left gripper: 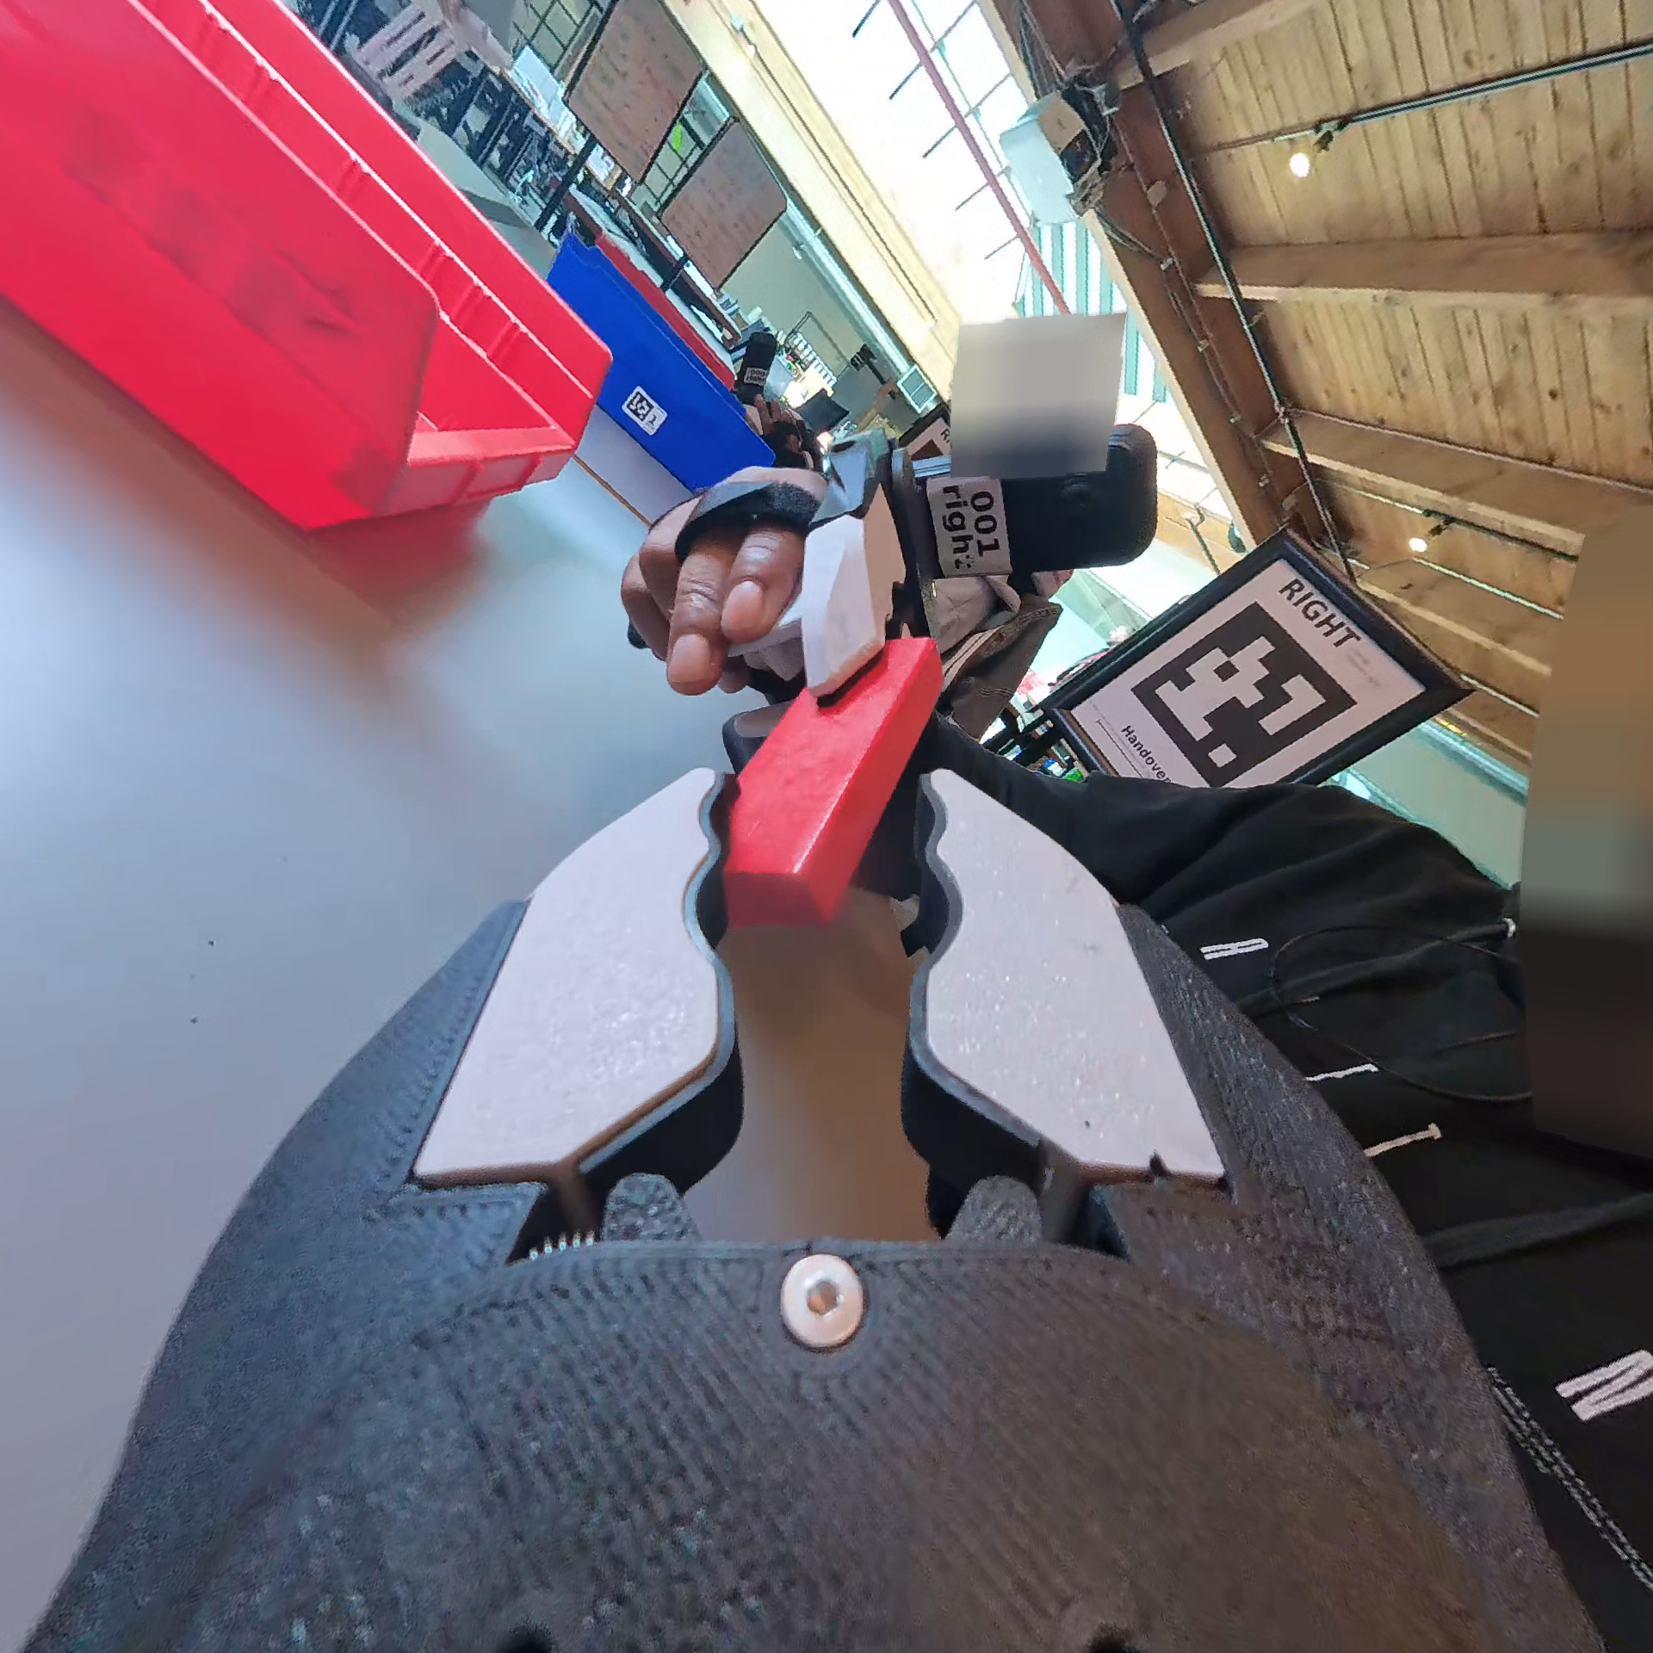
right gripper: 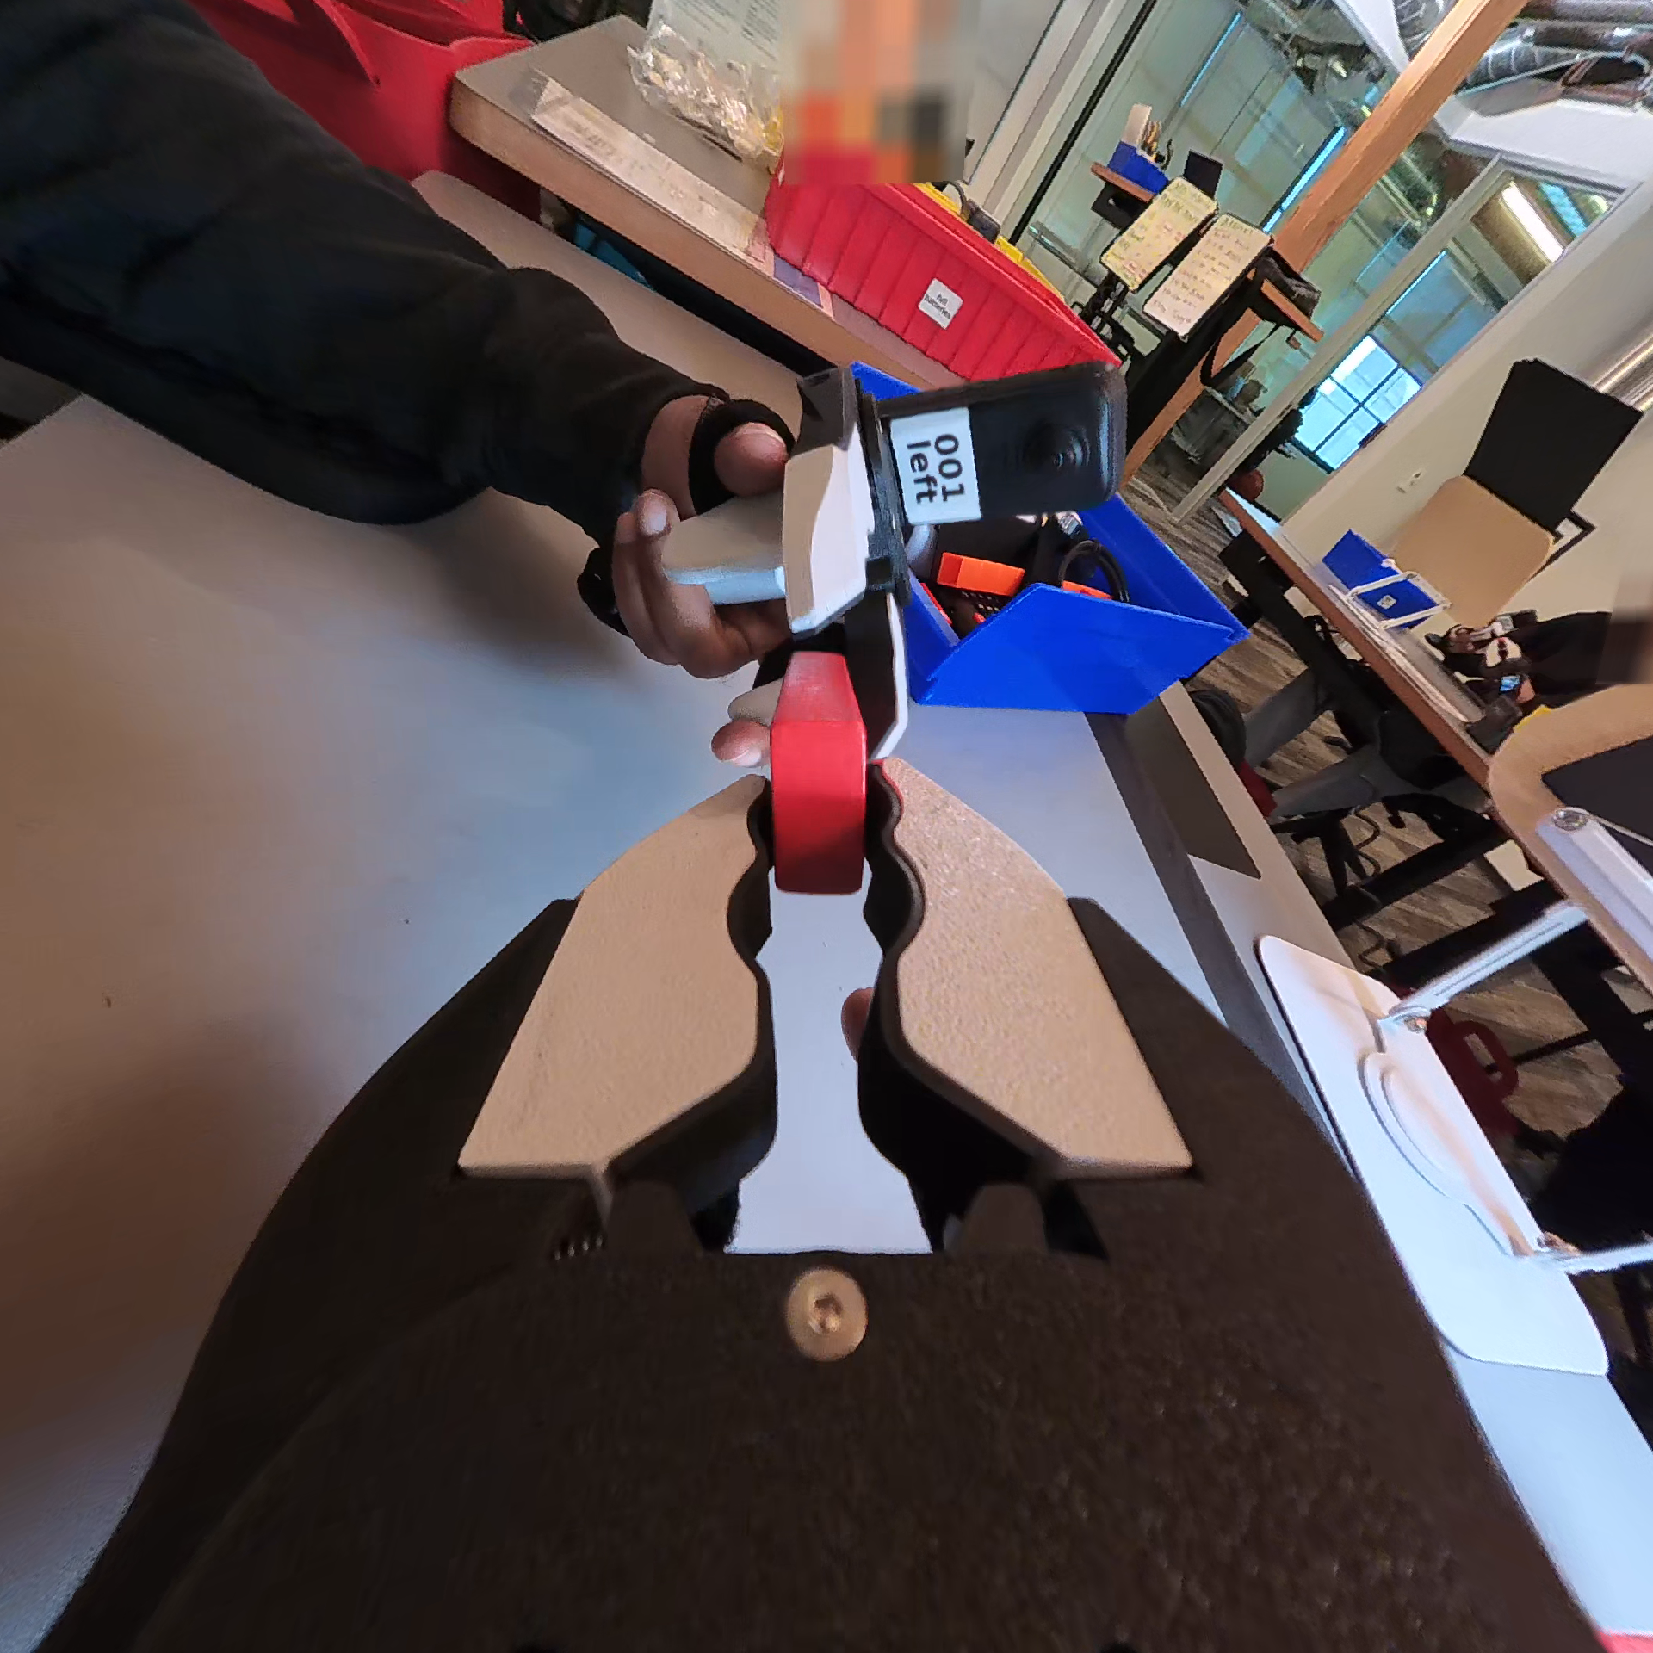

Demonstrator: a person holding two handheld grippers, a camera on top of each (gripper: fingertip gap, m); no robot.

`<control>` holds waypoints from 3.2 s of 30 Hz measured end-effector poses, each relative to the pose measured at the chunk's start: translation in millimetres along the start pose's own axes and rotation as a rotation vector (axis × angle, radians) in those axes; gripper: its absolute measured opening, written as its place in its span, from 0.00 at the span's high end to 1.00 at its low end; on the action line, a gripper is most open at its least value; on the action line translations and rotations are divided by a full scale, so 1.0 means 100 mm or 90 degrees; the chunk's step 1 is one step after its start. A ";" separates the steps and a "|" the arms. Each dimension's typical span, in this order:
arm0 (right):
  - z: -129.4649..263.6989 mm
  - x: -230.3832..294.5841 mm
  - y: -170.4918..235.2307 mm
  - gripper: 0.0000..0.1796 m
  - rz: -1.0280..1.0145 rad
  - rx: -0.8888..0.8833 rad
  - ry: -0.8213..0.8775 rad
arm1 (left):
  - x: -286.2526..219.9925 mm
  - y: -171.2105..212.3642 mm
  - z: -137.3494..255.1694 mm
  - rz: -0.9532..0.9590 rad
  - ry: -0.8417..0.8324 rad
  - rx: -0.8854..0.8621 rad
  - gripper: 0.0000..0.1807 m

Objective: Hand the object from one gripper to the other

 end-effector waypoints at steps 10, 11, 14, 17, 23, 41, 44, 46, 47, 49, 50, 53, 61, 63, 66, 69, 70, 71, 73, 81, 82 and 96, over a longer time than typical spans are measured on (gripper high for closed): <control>0.00 0.02 -0.10 0.90 0.005 -0.023 -0.001 | 0.04 0.06 0.00 0.044 0.019 0.016 0.73; 0.00 0.02 -0.11 0.90 0.005 -0.024 -0.002 | 0.02 0.07 -0.01 0.051 0.030 0.018 0.73; 0.00 0.03 -0.12 0.90 0.009 -0.025 -0.004 | -0.04 0.11 -0.04 0.067 0.057 0.031 0.75; 0.02 -0.01 -0.08 0.90 0.016 -0.011 0.010 | -0.04 0.07 -0.06 0.039 0.041 0.019 0.78; 0.03 -0.13 0.14 0.88 -0.002 0.062 0.066 | 0.04 -0.03 -0.02 -0.115 -0.058 0.006 0.79; 0.09 -0.51 0.23 0.64 -0.422 -0.032 0.161 | 0.13 -0.38 0.10 -0.667 -0.373 -0.050 0.80; 0.10 -0.52 0.23 0.65 -0.436 -0.057 0.150 | 0.02 -0.34 0.03 -0.722 -0.347 -0.053 0.80; 0.11 -0.50 0.20 0.66 -0.434 -0.077 0.134 | -0.07 -0.30 -0.03 -0.736 -0.302 -0.060 0.79; 0.11 -0.48 0.17 0.68 -0.430 -0.089 0.117 | -0.10 -0.28 -0.05 -0.737 -0.285 -0.061 0.79; 0.13 -0.42 0.14 0.71 -0.425 -0.108 0.077 | -0.18 -0.25 -0.08 -0.734 -0.245 -0.069 0.79; 0.14 -0.40 0.13 0.72 -0.423 -0.116 0.066 | -0.21 -0.24 -0.09 -0.729 -0.228 -0.077 0.79; 0.19 -0.33 0.05 0.78 -0.441 -0.160 0.004 | -0.31 -0.24 -0.09 -0.708 -0.181 -0.087 0.79; 0.21 -0.20 -0.04 0.78 -0.455 -0.184 -0.078 | -0.38 -0.16 -0.10 -0.691 -0.125 -0.062 0.80; 0.21 -0.19 -0.04 0.80 -0.452 -0.186 -0.083 | -0.37 -0.14 -0.11 -0.688 -0.123 -0.055 0.80; 0.22 -0.19 -0.04 0.82 -0.449 -0.189 -0.083 | -0.36 -0.13 -0.11 -0.680 -0.122 -0.051 0.79; 0.21 -0.18 -0.04 0.82 -0.449 -0.181 -0.086 | -0.36 -0.13 -0.11 -0.675 -0.118 -0.053 0.79; 0.21 -0.18 -0.04 0.82 -0.449 -0.183 -0.086 | -0.36 -0.13 -0.11 -0.675 -0.118 -0.054 0.79; 0.21 -0.18 -0.04 0.82 -0.451 -0.184 -0.087 | -0.37 -0.13 -0.11 -0.673 -0.116 -0.056 0.79; 0.21 -0.18 -0.05 0.82 -0.452 -0.184 -0.089 | -0.38 -0.14 -0.11 -0.669 -0.111 -0.061 0.79; 0.21 -0.16 -0.07 0.82 -0.458 -0.187 -0.098 | -0.41 -0.14 -0.11 -0.657 -0.095 -0.072 0.80; 0.21 -0.16 -0.07 0.82 -0.458 -0.186 -0.100 | -0.41 -0.14 -0.11 -0.656 -0.094 -0.072 0.80; 0.25 -0.25 -0.10 0.83 -0.332 -0.039 -0.077 | -0.04 -0.05 -0.05 -0.585 -0.169 0.007 0.66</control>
Point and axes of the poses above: each gripper's, where its closed fingertips meet, z back along the fingers, y out of its underside, x = y × z across the jaws, the point moved 2 cm from there along z, back along the fingers, and after that the axes turned 9 degrees about -x, right-handed, at the moved point
